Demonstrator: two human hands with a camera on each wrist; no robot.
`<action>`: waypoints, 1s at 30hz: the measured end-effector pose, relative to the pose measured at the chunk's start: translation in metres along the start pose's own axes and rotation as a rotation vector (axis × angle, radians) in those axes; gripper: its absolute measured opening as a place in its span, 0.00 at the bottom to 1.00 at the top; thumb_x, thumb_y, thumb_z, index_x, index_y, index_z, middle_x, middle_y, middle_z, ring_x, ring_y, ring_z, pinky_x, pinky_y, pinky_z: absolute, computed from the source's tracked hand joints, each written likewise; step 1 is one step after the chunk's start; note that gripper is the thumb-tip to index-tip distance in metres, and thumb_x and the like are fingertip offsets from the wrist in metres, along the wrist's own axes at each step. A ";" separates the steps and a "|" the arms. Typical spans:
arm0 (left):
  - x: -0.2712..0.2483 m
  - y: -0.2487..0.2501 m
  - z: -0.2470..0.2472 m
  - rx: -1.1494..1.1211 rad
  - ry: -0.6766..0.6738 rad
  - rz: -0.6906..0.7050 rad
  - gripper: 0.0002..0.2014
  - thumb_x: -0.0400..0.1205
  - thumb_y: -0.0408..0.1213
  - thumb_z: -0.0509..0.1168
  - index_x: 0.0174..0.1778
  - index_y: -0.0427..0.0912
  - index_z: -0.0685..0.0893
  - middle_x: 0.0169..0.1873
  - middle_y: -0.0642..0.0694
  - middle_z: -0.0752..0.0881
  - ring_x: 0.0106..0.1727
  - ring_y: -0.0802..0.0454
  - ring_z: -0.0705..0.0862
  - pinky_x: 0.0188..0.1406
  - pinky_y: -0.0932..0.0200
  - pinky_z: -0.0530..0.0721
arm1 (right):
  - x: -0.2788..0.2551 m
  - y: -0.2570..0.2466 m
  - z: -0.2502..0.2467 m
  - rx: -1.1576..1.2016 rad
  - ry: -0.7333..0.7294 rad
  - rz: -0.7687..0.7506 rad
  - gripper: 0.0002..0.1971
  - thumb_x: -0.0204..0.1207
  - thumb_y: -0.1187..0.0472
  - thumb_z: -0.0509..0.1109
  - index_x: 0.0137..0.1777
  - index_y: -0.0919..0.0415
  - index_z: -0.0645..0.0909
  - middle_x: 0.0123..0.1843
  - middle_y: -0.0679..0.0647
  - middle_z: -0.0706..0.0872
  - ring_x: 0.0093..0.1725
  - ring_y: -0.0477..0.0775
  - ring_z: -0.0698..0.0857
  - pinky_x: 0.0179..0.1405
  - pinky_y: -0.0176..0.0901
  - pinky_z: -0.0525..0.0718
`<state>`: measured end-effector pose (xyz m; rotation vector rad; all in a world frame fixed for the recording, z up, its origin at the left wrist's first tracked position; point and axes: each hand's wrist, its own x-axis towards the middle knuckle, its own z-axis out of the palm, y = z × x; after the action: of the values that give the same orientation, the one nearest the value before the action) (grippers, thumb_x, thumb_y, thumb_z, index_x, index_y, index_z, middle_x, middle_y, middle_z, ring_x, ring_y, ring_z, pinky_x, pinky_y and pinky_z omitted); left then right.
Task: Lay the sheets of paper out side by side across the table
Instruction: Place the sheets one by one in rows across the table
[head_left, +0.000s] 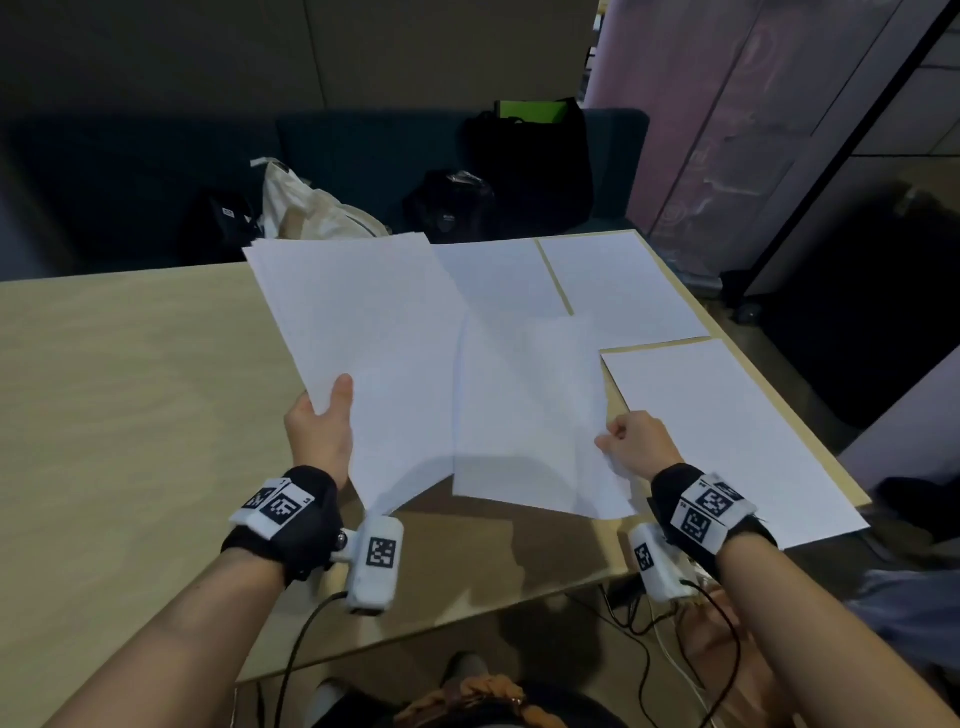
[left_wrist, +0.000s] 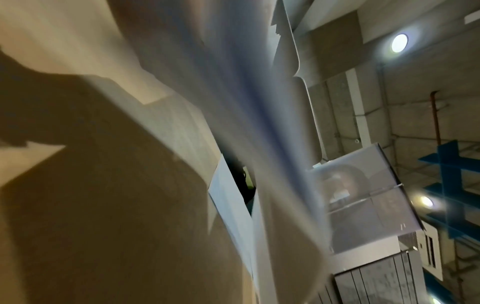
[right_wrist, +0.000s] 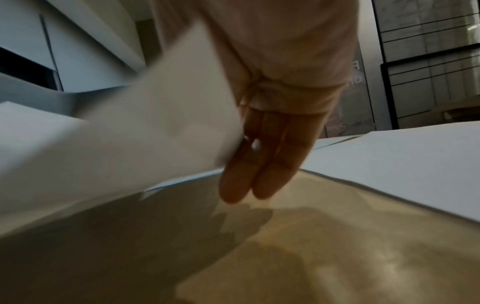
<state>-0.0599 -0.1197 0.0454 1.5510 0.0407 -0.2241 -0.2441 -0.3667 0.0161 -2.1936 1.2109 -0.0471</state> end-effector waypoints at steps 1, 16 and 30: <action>0.003 0.003 -0.004 -0.015 0.018 0.006 0.17 0.84 0.37 0.62 0.65 0.32 0.79 0.54 0.47 0.82 0.55 0.52 0.81 0.53 0.65 0.76 | -0.001 0.002 0.002 -0.030 -0.034 0.015 0.18 0.76 0.65 0.68 0.28 0.60 0.65 0.28 0.52 0.68 0.35 0.56 0.69 0.28 0.41 0.64; 0.007 -0.001 -0.024 -0.067 0.061 -0.015 0.16 0.83 0.38 0.63 0.64 0.32 0.79 0.55 0.45 0.83 0.54 0.51 0.81 0.54 0.61 0.76 | -0.029 0.023 0.002 -0.131 -0.100 0.107 0.20 0.76 0.64 0.68 0.28 0.57 0.61 0.29 0.51 0.69 0.30 0.54 0.68 0.28 0.40 0.65; 0.024 0.009 -0.032 -0.107 0.146 -0.028 0.19 0.82 0.43 0.64 0.64 0.35 0.79 0.55 0.47 0.82 0.57 0.50 0.82 0.59 0.58 0.78 | -0.039 0.027 0.004 -0.200 -0.056 0.165 0.12 0.75 0.61 0.68 0.35 0.57 0.68 0.41 0.57 0.80 0.42 0.61 0.81 0.40 0.46 0.76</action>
<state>-0.0311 -0.0904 0.0494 1.4583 0.1866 -0.1281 -0.2855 -0.3447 0.0082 -2.2378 1.4129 0.2100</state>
